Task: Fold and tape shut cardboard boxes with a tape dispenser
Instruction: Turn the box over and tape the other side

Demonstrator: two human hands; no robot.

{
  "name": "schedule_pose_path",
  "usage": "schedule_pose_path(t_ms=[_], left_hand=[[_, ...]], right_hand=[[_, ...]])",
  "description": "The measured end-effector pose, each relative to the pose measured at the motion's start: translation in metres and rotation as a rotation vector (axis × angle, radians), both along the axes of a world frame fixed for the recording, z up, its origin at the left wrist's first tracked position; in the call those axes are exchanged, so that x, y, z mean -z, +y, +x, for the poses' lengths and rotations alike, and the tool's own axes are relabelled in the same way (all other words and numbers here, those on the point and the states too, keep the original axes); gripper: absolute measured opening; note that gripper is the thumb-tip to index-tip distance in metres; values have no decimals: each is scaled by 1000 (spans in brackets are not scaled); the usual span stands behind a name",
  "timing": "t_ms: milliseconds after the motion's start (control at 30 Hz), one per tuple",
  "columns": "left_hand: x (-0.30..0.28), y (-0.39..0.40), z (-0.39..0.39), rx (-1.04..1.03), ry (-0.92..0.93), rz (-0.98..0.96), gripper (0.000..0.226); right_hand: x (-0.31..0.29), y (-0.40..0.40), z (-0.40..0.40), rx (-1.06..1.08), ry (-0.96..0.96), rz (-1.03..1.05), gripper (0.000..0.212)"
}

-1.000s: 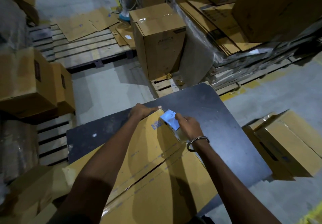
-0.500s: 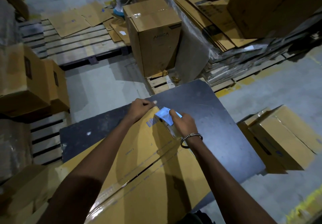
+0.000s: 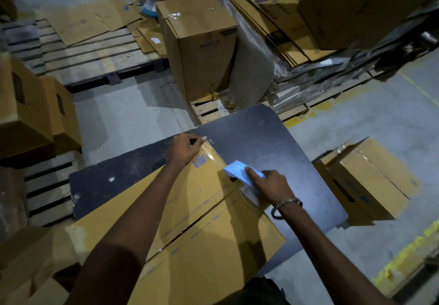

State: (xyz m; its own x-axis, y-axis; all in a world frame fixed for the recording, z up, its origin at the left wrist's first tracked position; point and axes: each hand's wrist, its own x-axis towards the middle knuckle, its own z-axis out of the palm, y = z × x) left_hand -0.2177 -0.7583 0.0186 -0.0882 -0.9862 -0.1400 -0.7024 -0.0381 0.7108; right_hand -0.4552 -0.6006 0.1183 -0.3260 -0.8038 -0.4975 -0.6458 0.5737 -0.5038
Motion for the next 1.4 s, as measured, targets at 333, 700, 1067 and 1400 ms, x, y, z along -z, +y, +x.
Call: schedule_pose_path(t_ms=[333, 700, 1067, 1400], left_hand=[[-5, 27, -33, -77, -152, -173, 33], [6, 31, -86, 231, -623, -152, 71], [1, 33, -88, 223, -694, -137, 58], [-1, 36, -92, 208, -716, -142, 67]], right_hand=[[6, -8, 32, -70, 241, 10, 60], [-5, -2, 30, -54, 201, 45, 60], [-19, 57, 5, -105, 235, 34, 61], [-10, 113, -28, -77, 253, 127, 63]])
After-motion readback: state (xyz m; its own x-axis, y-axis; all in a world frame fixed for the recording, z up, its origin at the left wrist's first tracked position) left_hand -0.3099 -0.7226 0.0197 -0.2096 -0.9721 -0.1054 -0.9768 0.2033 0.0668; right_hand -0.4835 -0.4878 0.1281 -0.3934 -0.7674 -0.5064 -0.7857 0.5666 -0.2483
